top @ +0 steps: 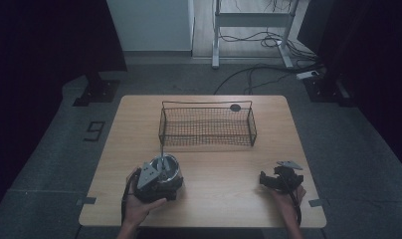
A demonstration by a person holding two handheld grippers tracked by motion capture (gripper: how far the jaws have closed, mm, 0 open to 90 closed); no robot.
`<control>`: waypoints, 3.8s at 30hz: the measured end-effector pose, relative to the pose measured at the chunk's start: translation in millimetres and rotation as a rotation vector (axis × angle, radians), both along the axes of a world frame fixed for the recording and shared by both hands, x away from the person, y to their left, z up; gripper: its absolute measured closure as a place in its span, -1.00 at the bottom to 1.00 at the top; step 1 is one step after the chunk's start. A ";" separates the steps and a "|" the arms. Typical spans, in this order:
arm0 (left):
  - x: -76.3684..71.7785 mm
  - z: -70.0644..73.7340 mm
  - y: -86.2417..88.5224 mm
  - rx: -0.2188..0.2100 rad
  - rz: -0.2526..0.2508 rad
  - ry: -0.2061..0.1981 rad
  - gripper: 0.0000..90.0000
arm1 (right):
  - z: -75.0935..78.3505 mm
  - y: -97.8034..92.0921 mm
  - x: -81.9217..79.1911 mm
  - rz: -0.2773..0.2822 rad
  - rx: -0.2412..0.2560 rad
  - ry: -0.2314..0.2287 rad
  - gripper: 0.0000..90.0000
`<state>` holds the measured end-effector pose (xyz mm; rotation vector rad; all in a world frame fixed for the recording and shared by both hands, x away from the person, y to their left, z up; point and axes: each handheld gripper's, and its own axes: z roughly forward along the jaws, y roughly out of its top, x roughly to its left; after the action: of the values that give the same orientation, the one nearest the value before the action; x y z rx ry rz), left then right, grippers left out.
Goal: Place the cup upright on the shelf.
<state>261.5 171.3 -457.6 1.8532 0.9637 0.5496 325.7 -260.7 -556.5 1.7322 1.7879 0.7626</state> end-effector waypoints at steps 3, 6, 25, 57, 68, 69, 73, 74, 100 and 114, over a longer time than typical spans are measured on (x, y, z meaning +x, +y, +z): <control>0.2 0.3 1.4 -0.001 0.006 0.000 -0.91 | 0.0 0.1 0.0 -0.001 0.001 0.000 -1.00; 0.7 0.6 3.5 0.000 0.013 -0.002 -0.91 | 0.1 0.2 -0.1 -0.002 0.003 0.002 -1.00; 10.3 9.9 7.0 0.021 0.052 -0.011 -0.91 | 0.0 -0.5 0.1 -0.005 -0.001 -0.001 -1.00; 60.0 42.0 -27.6 0.075 0.099 -0.031 -0.91 | -0.1 -1.3 3.0 -0.012 -0.004 -0.001 -1.00; 76.5 52.6 -21.3 0.060 0.128 -0.039 -0.91 | -0.1 -1.2 3.0 -0.014 -0.003 -0.003 -1.00; 77.6 53.4 -20.5 0.058 0.132 -0.038 -0.91 | -0.1 -1.2 3.0 -0.014 -0.003 -0.003 -1.00; 82.9 55.9 -18.2 0.048 0.142 -0.034 -0.91 | 0.0 -1.1 2.9 -0.017 -0.002 -0.002 -1.00; 83.7 56.2 -18.4 0.050 0.147 -0.036 -0.91 | 0.0 -1.1 2.9 -0.017 -0.002 -0.002 -1.00; 119.4 67.9 -33.0 0.038 0.152 -0.027 -0.91 | 0.2 -1.5 3.2 -0.018 -0.003 -0.001 -0.99; 139.1 77.9 -39.2 0.030 0.163 -0.016 -0.91 | 0.0 -1.6 3.4 -0.019 -0.004 -0.005 -0.99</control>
<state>400.6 132.1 -379.7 1.8031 1.1077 0.6797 329.1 -262.3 -556.5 1.7414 1.7661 0.7546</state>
